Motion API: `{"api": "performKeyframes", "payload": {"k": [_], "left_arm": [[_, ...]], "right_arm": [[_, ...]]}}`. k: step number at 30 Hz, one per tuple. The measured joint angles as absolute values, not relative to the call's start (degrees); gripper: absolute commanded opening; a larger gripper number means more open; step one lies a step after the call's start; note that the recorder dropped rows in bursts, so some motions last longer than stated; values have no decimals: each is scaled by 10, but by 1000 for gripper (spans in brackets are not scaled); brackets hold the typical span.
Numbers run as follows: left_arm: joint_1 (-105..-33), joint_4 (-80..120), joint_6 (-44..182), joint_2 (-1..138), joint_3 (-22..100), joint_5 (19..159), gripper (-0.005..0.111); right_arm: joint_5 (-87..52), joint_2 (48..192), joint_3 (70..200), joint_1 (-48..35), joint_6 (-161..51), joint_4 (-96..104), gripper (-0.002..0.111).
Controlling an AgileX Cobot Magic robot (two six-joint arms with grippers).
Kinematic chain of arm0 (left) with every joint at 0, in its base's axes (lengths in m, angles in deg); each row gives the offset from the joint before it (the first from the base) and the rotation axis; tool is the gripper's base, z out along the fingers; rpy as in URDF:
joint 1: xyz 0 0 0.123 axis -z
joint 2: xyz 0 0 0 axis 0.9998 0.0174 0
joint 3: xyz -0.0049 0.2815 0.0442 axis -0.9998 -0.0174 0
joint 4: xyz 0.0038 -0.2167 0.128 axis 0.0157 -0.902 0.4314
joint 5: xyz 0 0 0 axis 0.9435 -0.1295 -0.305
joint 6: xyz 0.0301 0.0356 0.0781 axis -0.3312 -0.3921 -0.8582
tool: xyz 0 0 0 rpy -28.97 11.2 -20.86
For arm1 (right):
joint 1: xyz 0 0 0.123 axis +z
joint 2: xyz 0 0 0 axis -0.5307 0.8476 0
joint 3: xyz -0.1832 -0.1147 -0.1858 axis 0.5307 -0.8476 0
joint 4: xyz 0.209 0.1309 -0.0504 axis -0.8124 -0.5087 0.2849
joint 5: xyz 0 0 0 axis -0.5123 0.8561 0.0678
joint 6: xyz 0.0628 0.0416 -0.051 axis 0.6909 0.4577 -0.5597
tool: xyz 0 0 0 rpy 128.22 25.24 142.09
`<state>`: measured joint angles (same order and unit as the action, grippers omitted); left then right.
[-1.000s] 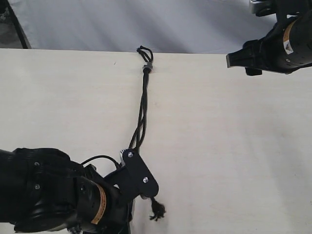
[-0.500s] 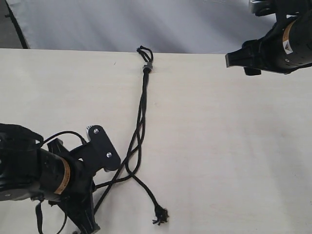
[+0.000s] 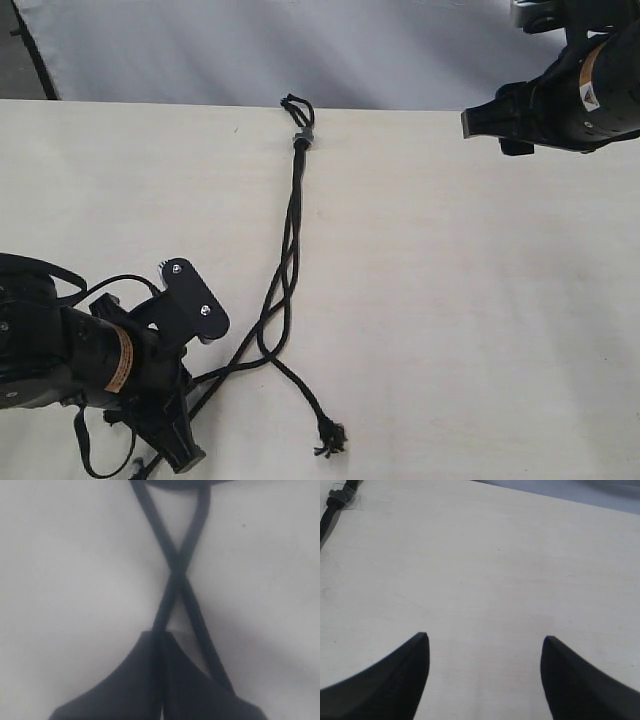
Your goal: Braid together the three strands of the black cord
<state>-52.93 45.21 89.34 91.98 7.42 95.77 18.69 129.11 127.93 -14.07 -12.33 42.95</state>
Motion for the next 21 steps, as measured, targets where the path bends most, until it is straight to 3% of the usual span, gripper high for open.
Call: {"api": "performKeyframes", "payload": {"k": [5, 13, 21], "left_arm": [[-502, 393, 904, 925, 72, 932, 2], [-356, 338, 906, 931, 83, 921, 2], [-340, 337, 906, 934, 99, 930, 2]], "right_arm": [[183, 1291, 1279, -141, -123, 429, 61], [178, 1291, 1279, -141, -123, 429, 61], [177, 1291, 1279, -141, -123, 428, 61]]}}
